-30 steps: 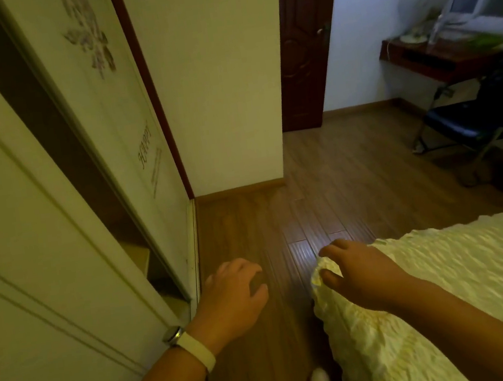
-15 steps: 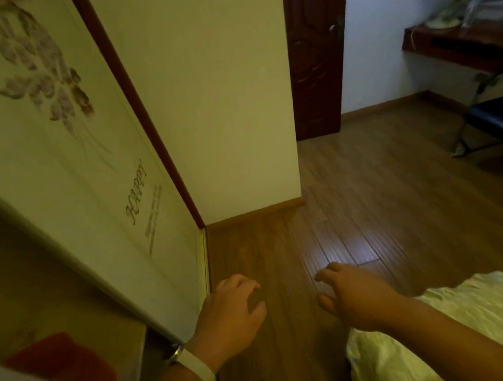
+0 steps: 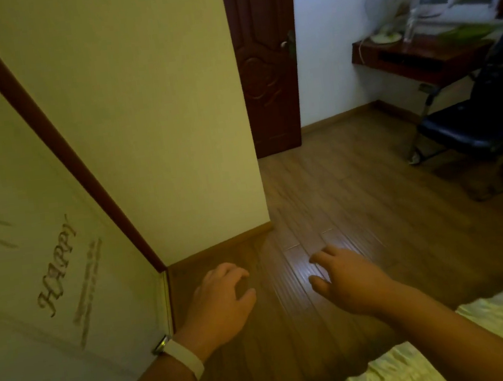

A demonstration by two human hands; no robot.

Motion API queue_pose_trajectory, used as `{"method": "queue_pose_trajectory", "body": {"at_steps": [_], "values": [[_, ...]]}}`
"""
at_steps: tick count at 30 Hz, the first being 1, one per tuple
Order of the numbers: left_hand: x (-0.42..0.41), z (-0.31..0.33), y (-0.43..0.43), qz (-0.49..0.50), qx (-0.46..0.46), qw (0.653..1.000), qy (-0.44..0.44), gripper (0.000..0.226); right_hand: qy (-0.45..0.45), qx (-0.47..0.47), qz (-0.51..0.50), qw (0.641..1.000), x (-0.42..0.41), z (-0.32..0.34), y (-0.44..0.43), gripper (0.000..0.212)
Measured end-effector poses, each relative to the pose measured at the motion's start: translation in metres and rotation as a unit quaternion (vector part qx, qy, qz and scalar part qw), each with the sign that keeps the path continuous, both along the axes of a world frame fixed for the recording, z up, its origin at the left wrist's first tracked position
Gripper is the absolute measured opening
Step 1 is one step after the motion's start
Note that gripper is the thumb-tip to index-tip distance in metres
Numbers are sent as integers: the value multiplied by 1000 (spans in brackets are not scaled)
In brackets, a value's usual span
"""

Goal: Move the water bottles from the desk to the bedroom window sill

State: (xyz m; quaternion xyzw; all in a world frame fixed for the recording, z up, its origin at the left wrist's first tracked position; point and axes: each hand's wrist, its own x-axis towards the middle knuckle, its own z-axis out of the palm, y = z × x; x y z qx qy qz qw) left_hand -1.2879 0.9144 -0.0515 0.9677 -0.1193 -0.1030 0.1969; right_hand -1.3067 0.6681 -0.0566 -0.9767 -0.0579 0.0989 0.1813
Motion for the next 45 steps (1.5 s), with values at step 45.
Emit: {"method": "queue_pose_trajectory", "body": {"at_steps": [45], "values": [[686,-40,-323,-227,24,973,41,40,98,-4,-245,965,556,-27,-286,51]]}}
